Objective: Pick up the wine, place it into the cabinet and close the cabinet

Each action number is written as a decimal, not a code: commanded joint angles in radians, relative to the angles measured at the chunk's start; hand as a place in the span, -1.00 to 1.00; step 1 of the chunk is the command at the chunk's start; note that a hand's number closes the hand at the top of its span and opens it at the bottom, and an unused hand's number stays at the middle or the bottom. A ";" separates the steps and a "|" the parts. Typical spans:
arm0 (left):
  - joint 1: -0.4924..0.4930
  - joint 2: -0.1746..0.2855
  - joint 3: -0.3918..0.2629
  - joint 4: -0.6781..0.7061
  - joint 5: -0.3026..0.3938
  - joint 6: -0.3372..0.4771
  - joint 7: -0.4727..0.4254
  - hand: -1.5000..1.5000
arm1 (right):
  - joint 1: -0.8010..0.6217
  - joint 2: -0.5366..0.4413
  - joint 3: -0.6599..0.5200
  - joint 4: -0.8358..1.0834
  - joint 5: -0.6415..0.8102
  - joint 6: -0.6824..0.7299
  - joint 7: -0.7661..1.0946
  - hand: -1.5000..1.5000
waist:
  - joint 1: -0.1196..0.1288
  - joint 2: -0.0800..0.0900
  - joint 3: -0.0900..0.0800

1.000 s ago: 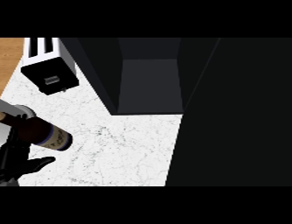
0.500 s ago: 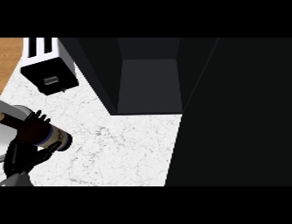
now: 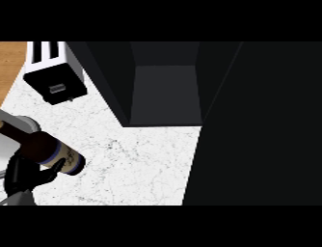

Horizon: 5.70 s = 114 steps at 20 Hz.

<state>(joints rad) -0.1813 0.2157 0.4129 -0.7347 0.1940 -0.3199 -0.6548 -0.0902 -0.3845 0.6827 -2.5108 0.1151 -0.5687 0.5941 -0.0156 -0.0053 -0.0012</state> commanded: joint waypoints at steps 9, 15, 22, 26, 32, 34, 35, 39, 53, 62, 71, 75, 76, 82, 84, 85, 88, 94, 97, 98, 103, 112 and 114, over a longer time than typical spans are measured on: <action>0.060 -0.101 -0.214 -0.082 -0.162 -0.036 -0.106 1.00 | 0.040 -0.046 0.031 -0.178 0.091 -0.025 0.033 -1.00 | -0.007 -0.003 -0.001; 0.104 -0.130 -0.280 -0.232 -0.130 -0.120 -0.024 1.00 | 0.043 -0.073 -0.044 -0.192 0.021 -0.013 0.032 -1.00 | 0.008 -0.002 0.001; 0.154 -0.214 -0.379 -0.438 -0.108 -0.025 0.110 1.00 | 0.192 -0.104 0.010 -0.198 0.029 -0.016 -0.111 -1.00 | 0.002 -0.002 0.002; 0.198 -0.215 -0.482 -0.479 -0.083 0.019 0.096 1.00 | 0.178 -0.092 0.021 -0.185 0.036 -0.025 -0.123 -1.00 | 0.002 -0.001 0.001; 0.219 -0.215 -0.544 -0.696 -0.038 0.087 0.278 1.00 | 0.143 -0.116 -0.039 -0.195 -0.010 -0.017 -0.096 -1.00 | 0.010 0.001 0.001; 0.219 -0.216 -0.589 -0.715 -0.047 0.161 0.274 1.00 | 0.224 -0.139 -0.028 -0.204 -0.015 -0.015 -0.162 -1.00 | 0.003 0.000 0.002; 0.225 -0.216 -0.670 -0.764 -0.020 0.250 0.302 1.00 | 0.198 -0.131 -0.017 -0.210 -0.010 -0.024 -0.147 -1.00 | 0.001 -0.002 0.001; 0.193 -0.216 -0.685 -0.722 -0.053 0.346 0.271 1.00 | 0.272 -0.152 0.039 -0.230 0.041 -0.043 -0.191 -1.00 | -0.008 -0.002 0.001; -0.094 -0.215 -0.668 -0.505 -0.090 0.517 0.296 1.00 | 0.245 -0.175 -0.082 -0.180 -0.084 0.011 -0.210 -1.00 | -0.001 0.005 0.001; -0.285 -0.216 -0.637 -0.324 -0.056 0.532 0.322 1.00 | 0.269 -0.186 -0.086 -0.208 -0.108 0.014 -0.222 -1.00 | -0.011 0.006 0.001; -0.464 -0.216 -0.637 -0.139 0.069 0.561 0.270 1.00 | 0.289 -0.174 -0.062 -0.205 -0.089 0.022 -0.242 -1.00 | -0.022 0.007 0.000; -0.522 -0.216 -0.621 -0.039 0.102 0.573 0.262 1.00 | 0.314 -0.192 -0.057 -0.238 -0.073 0.021 -0.239 -1.00 | -0.028 0.006 0.000; -0.517 -0.216 -0.708 -0.009 0.169 0.613 0.216 1.00 | 0.271 -0.176 -0.123 -0.168 -0.166 0.053 -0.278 -1.00 | -0.033 0.012 0.001; -0.662 -0.216 -0.653 0.154 0.170 0.619 0.231 1.00 | 0.336 -0.185 -0.053 -0.224 -0.108 0.042 -0.297 -1.00 | -0.052 0.012 0.000; -0.678 -0.216 -0.730 0.198 0.173 0.694 0.200 1.00 | 0.290 -0.147 -0.084 -0.133 -0.167 0.057 -0.342 -1.00 | -0.051 0.017 0.001; -0.730 -0.216 -0.668 0.251 0.141 0.655 0.235 1.00 | 0.310 -0.157 -0.044 -0.189 -0.115 0.039 -0.299 -1.00 | -0.051 0.015 0.000; -0.746 -0.216 -0.678 0.325 0.159 0.683 0.232 1.00 | 0.319 -0.127 -0.023 -0.137 -0.131 0.044 -0.361 -1.00 | -0.060 0.019 0.000; -0.820 -0.216 -0.612 0.408 0.241 0.686 0.220 1.00 | 0.354 -0.173 -0.059 -0.162 -0.171 0.096 -0.398 -1.00 | -0.085 0.024 0.001; -0.832 -0.216 -0.585 0.462 0.248 0.666 0.176 1.00 | 0.365 -0.136 -0.003 -0.126 -0.130 0.076 -0.424 -1.00 | -0.084 0.027 0.000; -0.808 -0.216 -0.575 0.468 0.264 0.660 0.157 1.00 | 0.371 -0.167 -0.036 -0.160 -0.162 0.096 -0.414 -1.00 | -0.099 0.031 0.000; -0.886 -0.195 -0.550 0.540 0.243 0.665 0.160 1.00 | 0.380 -0.146 -0.031 -0.135 -0.171 0.098 -0.444 -1.00 | -0.092 0.034 0.000; -0.959 -0.166 -0.555 0.618 0.203 0.760 0.126 -1.00 | 0.387 -0.155 -0.033 -0.116 -0.172 0.131 -0.491 -1.00 | -0.108 0.041 0.000; -0.939 -0.127 -0.564 0.632 0.188 0.751 0.091 -1.00 | 0.394 -0.160 -0.047 -0.100 -0.190 0.144 -0.511 -1.00 | -0.117 0.049 0.001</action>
<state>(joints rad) -1.1123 0.0464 -0.1438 -0.1319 0.4011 0.4217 -0.5406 0.2670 -0.5306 0.6306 -2.4970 -0.0096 -0.4396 0.0530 -0.1217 0.0360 -0.0010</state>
